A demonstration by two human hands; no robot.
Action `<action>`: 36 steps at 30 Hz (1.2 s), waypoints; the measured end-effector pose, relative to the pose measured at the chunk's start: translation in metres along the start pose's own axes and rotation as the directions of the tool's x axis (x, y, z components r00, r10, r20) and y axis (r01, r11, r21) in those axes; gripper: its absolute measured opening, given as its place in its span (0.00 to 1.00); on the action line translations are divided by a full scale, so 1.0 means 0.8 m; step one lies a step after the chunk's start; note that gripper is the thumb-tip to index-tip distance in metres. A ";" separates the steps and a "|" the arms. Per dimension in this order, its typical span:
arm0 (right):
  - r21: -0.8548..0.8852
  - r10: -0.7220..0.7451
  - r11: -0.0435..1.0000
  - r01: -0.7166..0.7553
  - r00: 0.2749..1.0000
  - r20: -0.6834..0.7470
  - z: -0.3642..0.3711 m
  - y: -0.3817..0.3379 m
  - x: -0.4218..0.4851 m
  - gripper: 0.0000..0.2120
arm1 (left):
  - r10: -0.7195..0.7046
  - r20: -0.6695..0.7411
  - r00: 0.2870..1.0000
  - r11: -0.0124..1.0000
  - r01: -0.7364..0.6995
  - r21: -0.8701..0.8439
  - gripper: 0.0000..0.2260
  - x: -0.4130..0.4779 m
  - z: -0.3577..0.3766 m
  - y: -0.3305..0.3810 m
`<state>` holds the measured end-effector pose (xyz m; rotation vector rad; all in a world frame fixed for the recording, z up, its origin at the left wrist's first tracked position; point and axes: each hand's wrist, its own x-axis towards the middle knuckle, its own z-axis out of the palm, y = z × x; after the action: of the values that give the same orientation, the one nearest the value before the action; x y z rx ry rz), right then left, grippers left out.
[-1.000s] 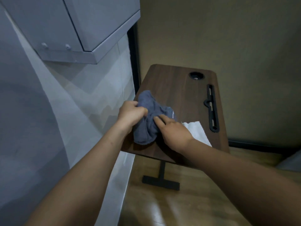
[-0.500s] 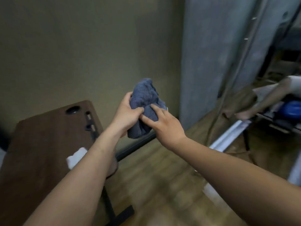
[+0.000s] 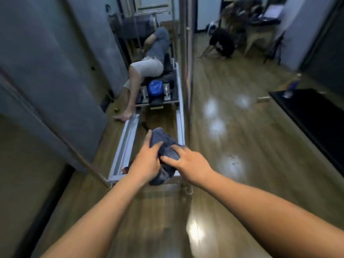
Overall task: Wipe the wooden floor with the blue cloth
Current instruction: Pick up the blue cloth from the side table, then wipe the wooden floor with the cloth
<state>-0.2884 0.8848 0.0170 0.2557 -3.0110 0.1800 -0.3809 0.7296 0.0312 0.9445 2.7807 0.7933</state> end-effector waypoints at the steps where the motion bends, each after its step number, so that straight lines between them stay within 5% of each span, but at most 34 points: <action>1: 0.012 0.067 0.998 -0.067 0.998 0.007 0.001 0.028 -0.026 0.27 | 0.050 0.063 0.997 0.999 -0.049 -0.012 0.22 0.017 0.026 0.027; 9: -0.019 0.447 0.895 -0.446 0.894 0.025 0.016 0.185 -0.193 0.32 | 0.223 0.356 0.907 0.975 -0.198 -0.105 0.25 0.096 0.194 0.201; 12: -0.003 0.525 0.848 -0.530 0.839 0.142 0.023 0.231 -0.221 0.31 | 0.289 0.424 0.858 0.957 -0.249 -0.150 0.25 0.130 0.243 0.243; 17: -0.074 0.597 0.803 -0.592 0.794 0.115 0.035 0.333 -0.225 0.33 | 0.334 0.460 0.822 0.942 -0.272 -0.198 0.24 0.212 0.315 0.293; 30: -0.161 0.455 0.891 -0.425 0.834 0.312 0.125 0.660 -0.109 0.25 | 0.138 0.498 0.856 0.973 -0.024 -0.229 0.17 0.477 0.484 0.311; 36: -0.038 0.350 0.925 -0.378 0.809 0.471 0.209 0.745 -0.089 0.27 | 0.048 0.556 0.830 0.990 0.033 -0.135 0.16 0.536 0.563 0.280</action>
<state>-0.3400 1.4583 -0.2215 -0.3399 -3.5170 0.2737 -0.4905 1.3344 -0.2119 0.9704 2.1853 0.5788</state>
